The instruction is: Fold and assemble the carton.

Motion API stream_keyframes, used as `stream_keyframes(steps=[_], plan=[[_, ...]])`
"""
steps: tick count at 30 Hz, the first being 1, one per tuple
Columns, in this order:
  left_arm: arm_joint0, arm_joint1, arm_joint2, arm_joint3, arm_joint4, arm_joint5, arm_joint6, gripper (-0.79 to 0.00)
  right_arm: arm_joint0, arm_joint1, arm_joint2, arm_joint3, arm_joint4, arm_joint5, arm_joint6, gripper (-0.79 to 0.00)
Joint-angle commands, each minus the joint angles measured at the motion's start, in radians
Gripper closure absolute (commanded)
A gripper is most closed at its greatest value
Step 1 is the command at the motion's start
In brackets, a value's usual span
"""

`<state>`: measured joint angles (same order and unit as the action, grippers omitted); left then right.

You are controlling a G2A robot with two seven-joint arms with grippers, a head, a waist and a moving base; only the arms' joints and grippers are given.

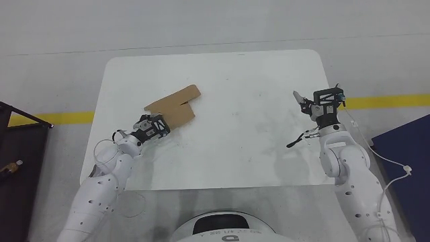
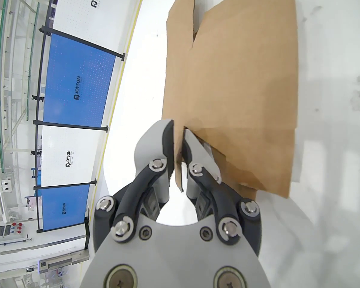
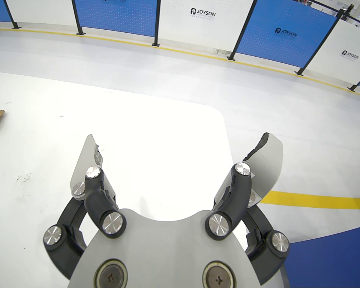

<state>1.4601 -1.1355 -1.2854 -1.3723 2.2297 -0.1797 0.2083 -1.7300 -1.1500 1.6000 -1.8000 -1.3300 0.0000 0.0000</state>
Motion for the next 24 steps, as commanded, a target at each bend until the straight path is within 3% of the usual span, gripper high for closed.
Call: stream_keyframes(steps=[1, 7, 16, 24], plan=[[0.003, 0.0, -0.003, -0.005, -0.009, 0.003, 0.009, 0.0, 0.0, 0.0, 0.0, 0.0, 0.0, 0.0, 0.0, -0.785], [0.026, 0.002, -0.034, -0.029, -0.087, 0.012, 0.045, 0.0, 0.0, 0.0, 0.0, 0.0, 0.0, 0.0, 0.0, -0.785], [0.097, 0.006, -0.123, -0.108, -0.386, -0.086, 0.162, 0.0, 0.002, -0.001, -0.004, 0.003, 0.009, -0.002, 0.008, -0.785], [0.129, 0.01, -0.141, -0.141, -0.376, -0.038, 0.167, 0.0, 0.021, 0.0, -0.083, 0.006, -0.018, -0.191, 0.081, -0.785]])
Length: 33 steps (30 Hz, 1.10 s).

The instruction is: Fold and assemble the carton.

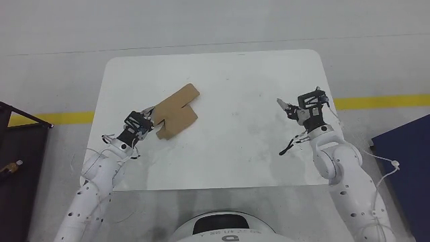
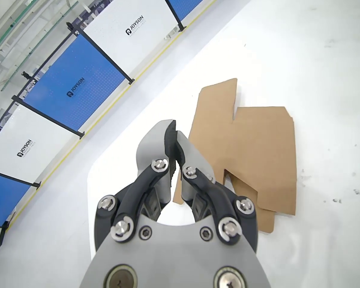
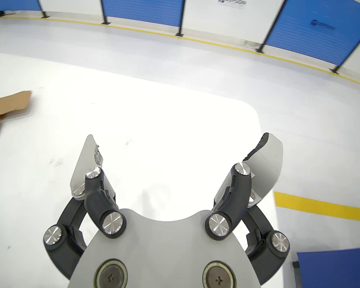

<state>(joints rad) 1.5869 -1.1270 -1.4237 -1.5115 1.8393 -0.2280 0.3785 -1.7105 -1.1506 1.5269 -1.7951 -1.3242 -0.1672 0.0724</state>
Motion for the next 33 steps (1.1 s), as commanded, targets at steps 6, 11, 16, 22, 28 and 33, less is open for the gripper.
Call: stream_keyframes(steps=[6, 11, 16, 22, 28, 33], plan=[[0.022, 0.008, -0.04, 0.029, 0.079, 0.08, -0.023, 0.0, 0.035, -0.002, -0.108, 0.009, -0.036, -0.139, 0.079, -0.785], [0.065, 0.015, -0.102, 0.038, 0.048, 0.102, -0.004, 0.0, 0.06, -0.006, -0.11, 0.011, 0.124, -0.189, 0.161, -0.785], [0.135, 0.021, -0.151, 0.008, 0.03, 0.11, 0.019, 0.0, 0.06, -0.006, -0.11, 0.011, 0.124, -0.189, 0.161, -0.785], [0.152, 0.016, -0.15, 0.008, -0.04, 0.106, 0.026, -0.086, 0.12, -0.022, -0.21, 0.108, 0.389, -0.345, 0.137, -0.785], [0.155, 0.015, -0.157, 0.005, -0.061, 0.105, 0.033, -0.277, 0.29, -0.072, -0.4, 0.286, 0.693, -0.225, 0.22, -0.785], [0.154, 0.012, -0.154, 0.0, -0.04, 0.17, 0.02, -0.785, 0.365, -0.102, -0.485, 0.371, 0.833, -0.172, 0.248, -0.785]])
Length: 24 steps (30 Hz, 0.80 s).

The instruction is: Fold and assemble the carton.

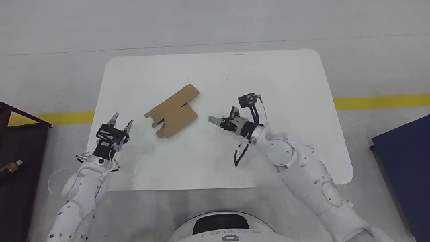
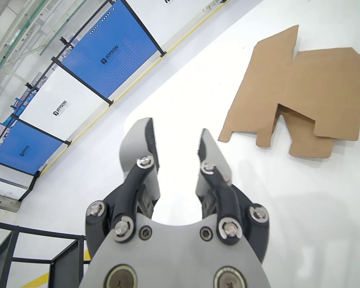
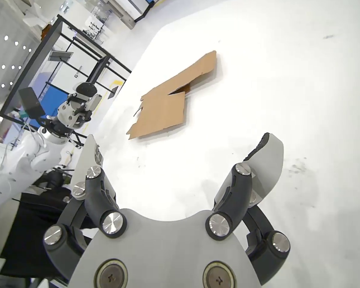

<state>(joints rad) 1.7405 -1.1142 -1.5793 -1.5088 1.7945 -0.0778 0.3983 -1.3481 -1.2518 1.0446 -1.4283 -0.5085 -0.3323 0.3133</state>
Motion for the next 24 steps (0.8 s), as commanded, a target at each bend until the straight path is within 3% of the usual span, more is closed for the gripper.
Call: stream_keyframes(steps=[1, 3, 9, 15, 24], plan=[[0.004, -0.001, 0.0, -0.005, 0.024, 0.049, 0.003, -0.785, 0.003, -0.001, -0.003, 0.004, 0.017, -0.007, 0.007, -0.785], [0.012, 0.0, -0.005, -0.003, 0.085, 0.111, -0.001, -0.785, 0.003, -0.001, -0.003, 0.004, 0.017, -0.007, 0.007, -0.785], [0.012, 0.0, -0.005, -0.003, 0.085, 0.111, -0.001, -0.785, 0.003, -0.001, -0.003, 0.004, 0.017, -0.007, 0.007, -0.785], [0.001, -0.003, 0.011, -0.001, 0.075, 0.079, -0.024, -0.785, 0.056, -0.038, -0.07, 0.139, 0.312, -0.103, -0.005, -0.785], [-0.013, -0.008, 0.026, 0.02, 0.057, 0.062, -0.046, -0.785, 0.174, -0.101, -0.187, 0.301, 0.53, -0.115, 0.051, -0.776]])
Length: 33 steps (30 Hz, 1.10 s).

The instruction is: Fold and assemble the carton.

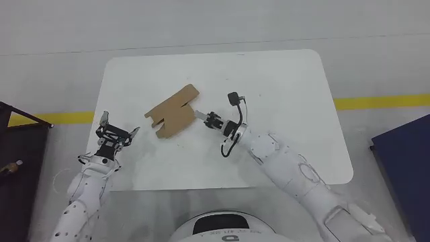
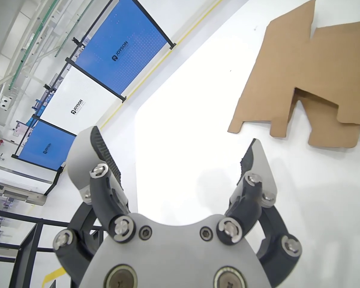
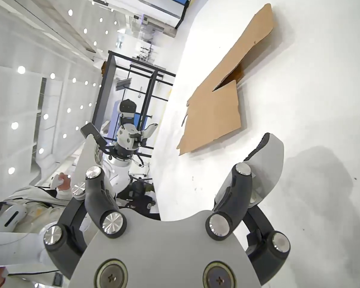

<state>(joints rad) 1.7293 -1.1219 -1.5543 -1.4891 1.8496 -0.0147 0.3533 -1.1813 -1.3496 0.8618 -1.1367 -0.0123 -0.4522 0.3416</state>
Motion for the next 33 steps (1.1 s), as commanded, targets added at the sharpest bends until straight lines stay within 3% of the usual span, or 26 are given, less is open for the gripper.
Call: stream_keyframes(steps=[1, 11, 17, 24, 29, 33], plan=[[-0.003, 0.0, 0.002, 0.002, 0.003, -0.003, -0.002, -0.785, 0.018, -0.007, -0.009, 0.019, 0.044, 0.014, 0.035, -0.754], [-0.011, -0.003, 0.017, -0.003, 0.017, -0.019, -0.011, -0.785, 0.084, -0.056, -0.095, 0.12, 0.104, 0.105, 0.08, -0.628], [-0.011, -0.003, 0.019, -0.007, 0.019, -0.022, -0.011, -0.785, 0.102, -0.08, -0.097, 0.179, 0.218, 0.09, 0.102, -0.545], [-0.003, -0.003, 0.009, -0.01, 0.017, -0.023, -0.007, -0.785, 0.13, -0.1, -0.107, 0.242, 0.25, 0.132, 0.118, -0.699], [0.0, -0.003, 0.005, -0.013, 0.016, -0.025, -0.008, -0.785, 0.14, -0.111, -0.107, 0.263, 0.265, 0.152, 0.118, -0.696], [0.002, -0.004, 0.007, -0.016, 0.017, -0.027, -0.006, -0.785, 0.142, -0.121, -0.1, 0.279, 0.3, 0.15, 0.104, -0.628]])
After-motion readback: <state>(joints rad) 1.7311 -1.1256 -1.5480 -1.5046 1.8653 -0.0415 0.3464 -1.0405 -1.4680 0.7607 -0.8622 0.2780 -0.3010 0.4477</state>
